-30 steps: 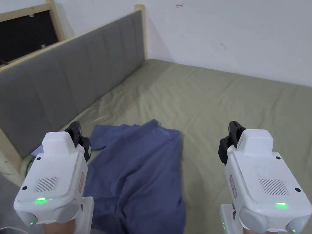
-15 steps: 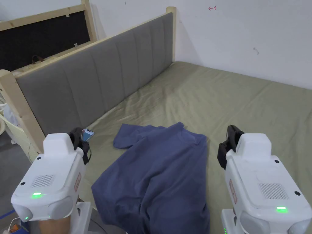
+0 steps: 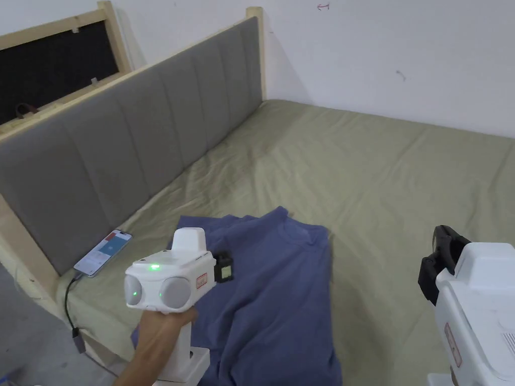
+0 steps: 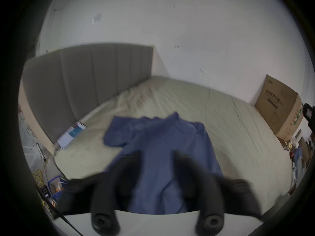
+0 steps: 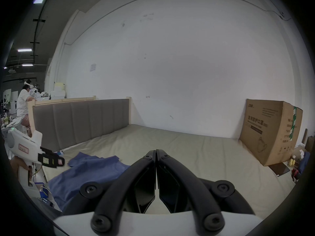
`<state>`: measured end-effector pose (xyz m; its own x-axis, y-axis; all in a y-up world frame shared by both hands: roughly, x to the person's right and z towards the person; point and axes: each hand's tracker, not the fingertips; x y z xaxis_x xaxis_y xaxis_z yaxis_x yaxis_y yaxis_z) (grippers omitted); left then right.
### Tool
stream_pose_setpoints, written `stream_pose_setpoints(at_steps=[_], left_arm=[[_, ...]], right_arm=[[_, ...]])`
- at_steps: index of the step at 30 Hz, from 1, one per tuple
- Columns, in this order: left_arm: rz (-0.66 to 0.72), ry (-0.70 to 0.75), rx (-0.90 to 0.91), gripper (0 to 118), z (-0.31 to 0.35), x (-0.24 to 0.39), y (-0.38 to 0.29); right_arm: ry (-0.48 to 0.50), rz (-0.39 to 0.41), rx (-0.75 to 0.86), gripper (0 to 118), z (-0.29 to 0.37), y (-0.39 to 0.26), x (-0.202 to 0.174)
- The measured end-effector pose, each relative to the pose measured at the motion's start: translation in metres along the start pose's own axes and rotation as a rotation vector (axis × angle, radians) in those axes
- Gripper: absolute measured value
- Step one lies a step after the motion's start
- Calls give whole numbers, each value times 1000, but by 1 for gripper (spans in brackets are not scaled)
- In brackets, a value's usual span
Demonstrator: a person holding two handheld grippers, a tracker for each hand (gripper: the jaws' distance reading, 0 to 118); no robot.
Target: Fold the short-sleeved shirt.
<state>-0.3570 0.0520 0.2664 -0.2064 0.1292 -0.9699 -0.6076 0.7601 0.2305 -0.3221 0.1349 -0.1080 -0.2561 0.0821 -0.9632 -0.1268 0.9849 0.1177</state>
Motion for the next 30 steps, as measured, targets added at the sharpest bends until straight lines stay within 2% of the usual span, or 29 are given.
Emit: stream_pose_setpoints(at_steps=[1,2,10,12,14,15,16,18,19,22,26,30], left_arm=[[1,-6,-63,112,-14,5,0],[5,-6,-108,118,-26,10,-2],[-18,13,-348,115,-102,25,-41],[-66,28,-378,100,-98,38,-52],[-97,42,-418,69,-105,43,-64],[-105,47,-386,65,-102,45,-66],[-113,61,-357,55,-110,43,-69],[-115,40,-357,15,-110,47,-64],[-130,43,-347,1,-110,48,-62],[-144,4,-341,0,-87,54,-59],[-47,-107,-197,0,-40,63,-23],[-112,-172,-72,0,-5,92,16]], right_arm=[[-14,2,-7,0,-1,-2,5],[-27,6,-13,0,-2,-4,9],[-100,8,-75,0,-1,-25,41],[-111,7,-87,0,0,-29,48],[-121,10,-101,0,2,-32,53],[-126,10,-105,0,3,-33,56],[-132,11,-108,0,4,-33,59],[-142,11,-109,0,8,-33,64],[-145,10,-109,0,10,-33,66],[-157,5,-102,0,18,-30,74],[-174,-6,-86,0,29,-28,85],[-193,-18,-72,0,42,-26,96]])
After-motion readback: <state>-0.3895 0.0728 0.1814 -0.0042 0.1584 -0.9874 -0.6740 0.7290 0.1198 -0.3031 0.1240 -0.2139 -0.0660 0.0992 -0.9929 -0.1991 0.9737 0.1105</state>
